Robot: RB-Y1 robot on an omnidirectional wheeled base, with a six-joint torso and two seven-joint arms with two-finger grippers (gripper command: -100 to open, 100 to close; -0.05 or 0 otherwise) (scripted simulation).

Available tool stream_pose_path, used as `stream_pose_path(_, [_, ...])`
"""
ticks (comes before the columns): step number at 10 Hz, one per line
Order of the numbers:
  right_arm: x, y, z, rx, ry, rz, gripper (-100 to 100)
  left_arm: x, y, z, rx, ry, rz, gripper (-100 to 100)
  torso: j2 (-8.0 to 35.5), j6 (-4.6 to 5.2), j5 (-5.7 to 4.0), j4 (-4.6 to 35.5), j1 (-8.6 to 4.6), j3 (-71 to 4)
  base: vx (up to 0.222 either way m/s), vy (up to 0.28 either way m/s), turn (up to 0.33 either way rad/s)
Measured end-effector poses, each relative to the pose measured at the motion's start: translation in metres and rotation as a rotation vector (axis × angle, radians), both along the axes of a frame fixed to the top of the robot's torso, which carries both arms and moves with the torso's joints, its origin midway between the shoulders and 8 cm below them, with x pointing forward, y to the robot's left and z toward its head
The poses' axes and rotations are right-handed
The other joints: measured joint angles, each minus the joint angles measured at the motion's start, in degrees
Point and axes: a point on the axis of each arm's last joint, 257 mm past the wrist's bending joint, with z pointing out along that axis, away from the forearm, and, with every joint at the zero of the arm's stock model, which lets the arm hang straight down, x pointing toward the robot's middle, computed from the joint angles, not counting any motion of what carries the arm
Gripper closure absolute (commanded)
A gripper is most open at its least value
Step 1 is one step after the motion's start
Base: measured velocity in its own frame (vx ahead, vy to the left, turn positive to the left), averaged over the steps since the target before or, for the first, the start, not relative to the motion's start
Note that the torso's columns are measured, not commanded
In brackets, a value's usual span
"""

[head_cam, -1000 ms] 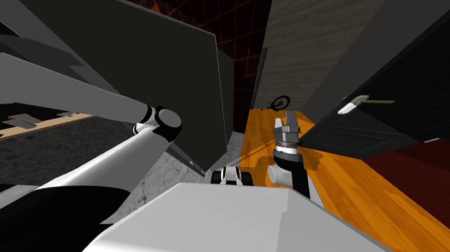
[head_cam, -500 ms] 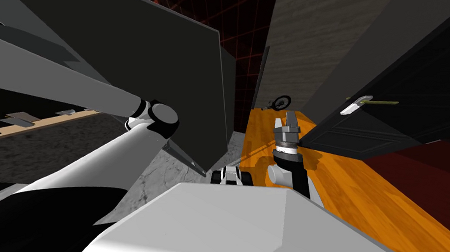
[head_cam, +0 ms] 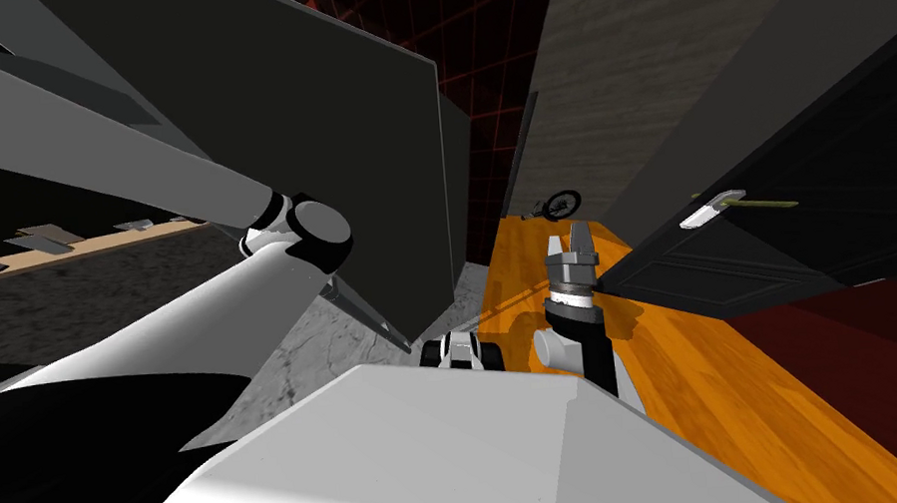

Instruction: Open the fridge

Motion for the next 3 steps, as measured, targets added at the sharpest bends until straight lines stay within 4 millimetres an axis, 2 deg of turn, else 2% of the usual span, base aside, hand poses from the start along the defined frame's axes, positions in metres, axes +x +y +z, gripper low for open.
stream_pose_path(3, [0.0000,0.0000,0.0000,0.000,0.000,0.000,0,0.0000,0.0000,0.0000,0.000,0.000,0.000,0,0.0,0.00,0.00,0.0,0.00,0.0,0.000,0.000,0.000])
